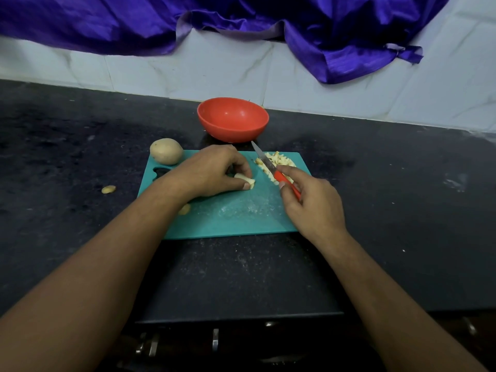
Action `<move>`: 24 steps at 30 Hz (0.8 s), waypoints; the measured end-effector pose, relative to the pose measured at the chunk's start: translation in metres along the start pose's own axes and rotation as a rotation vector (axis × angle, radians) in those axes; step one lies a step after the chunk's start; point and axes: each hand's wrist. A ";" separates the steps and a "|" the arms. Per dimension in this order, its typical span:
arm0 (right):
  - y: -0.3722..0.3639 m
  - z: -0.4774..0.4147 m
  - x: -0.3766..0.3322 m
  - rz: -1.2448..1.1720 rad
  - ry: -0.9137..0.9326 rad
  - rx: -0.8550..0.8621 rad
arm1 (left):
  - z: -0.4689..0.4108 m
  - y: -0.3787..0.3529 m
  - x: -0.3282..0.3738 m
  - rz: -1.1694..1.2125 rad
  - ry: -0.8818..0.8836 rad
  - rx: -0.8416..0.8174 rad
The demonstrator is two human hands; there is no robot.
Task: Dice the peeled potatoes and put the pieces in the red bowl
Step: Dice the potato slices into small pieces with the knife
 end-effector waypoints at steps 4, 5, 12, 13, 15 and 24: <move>0.000 0.000 0.000 0.016 0.000 -0.012 | -0.002 -0.002 0.005 -0.077 0.068 0.062; 0.000 -0.001 0.000 0.019 0.002 -0.014 | -0.002 -0.004 0.006 -0.098 0.093 0.086; 0.001 0.000 -0.001 0.030 0.003 -0.024 | 0.001 -0.015 0.011 -0.199 0.227 0.276; 0.001 0.000 0.000 0.026 0.006 -0.018 | 0.002 -0.014 0.009 -0.188 0.227 0.274; 0.001 0.000 0.000 0.031 0.016 -0.011 | 0.006 -0.009 0.005 -0.123 0.227 0.260; 0.003 0.000 -0.010 -0.033 -0.012 -0.045 | 0.010 0.002 0.001 -0.061 0.182 0.192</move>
Point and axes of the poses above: each hand's wrist, its own z-axis away from the middle knuckle, its own y-axis out of the back of the hand, x = y × z, and after that the axes turned 6 degrees about x, right-handed
